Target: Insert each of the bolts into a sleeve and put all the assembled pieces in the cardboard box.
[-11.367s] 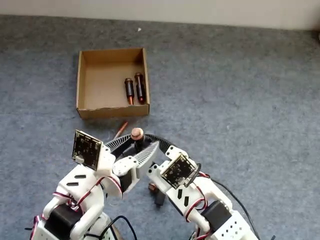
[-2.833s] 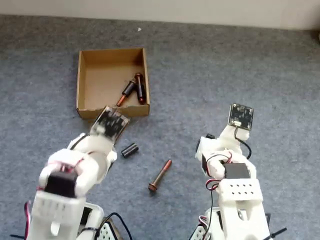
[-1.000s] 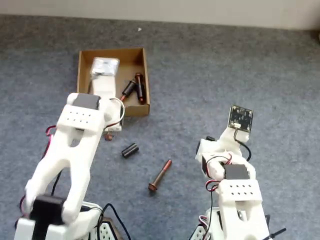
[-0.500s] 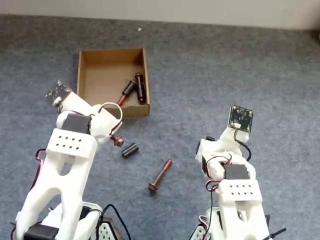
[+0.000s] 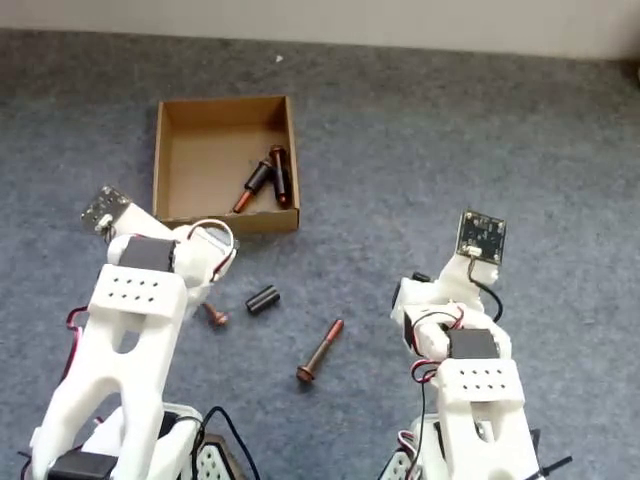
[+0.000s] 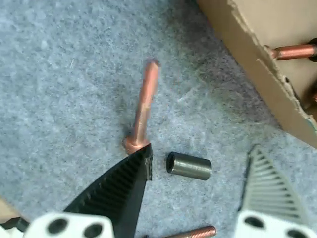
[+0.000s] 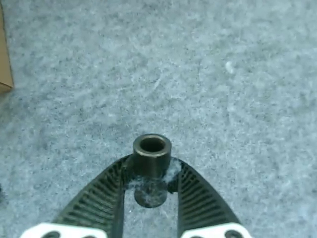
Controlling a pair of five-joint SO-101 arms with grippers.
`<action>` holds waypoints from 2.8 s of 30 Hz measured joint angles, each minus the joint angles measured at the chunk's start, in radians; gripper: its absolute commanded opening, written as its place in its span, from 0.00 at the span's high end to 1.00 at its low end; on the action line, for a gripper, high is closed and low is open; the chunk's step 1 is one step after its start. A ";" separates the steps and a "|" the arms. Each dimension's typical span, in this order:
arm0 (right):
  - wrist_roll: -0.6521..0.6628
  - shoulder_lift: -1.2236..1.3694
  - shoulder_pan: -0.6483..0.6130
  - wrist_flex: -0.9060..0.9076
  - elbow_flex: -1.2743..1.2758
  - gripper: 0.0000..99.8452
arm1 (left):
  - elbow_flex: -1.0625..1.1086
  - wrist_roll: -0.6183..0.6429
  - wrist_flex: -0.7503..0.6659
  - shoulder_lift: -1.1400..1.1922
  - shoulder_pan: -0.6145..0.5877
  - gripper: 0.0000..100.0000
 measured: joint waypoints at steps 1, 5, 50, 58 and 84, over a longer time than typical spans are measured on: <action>0.000 0.000 0.000 0.000 0.000 1.00 | 0.006 0.000 0.000 0.000 0.000 0.66; 0.000 0.000 0.000 0.000 0.000 1.00 | 0.015 0.000 0.000 0.000 0.000 0.66; 0.000 0.000 0.000 0.000 0.000 1.00 | 0.077 -2.518 -0.181 0.061 -0.198 0.66; 0.000 0.000 0.000 0.000 0.000 1.00 | 0.078 -2.518 -0.361 0.287 -0.144 0.66; 0.000 0.000 0.000 0.000 0.000 1.00 | 0.100 -2.519 -0.396 0.407 -0.014 0.92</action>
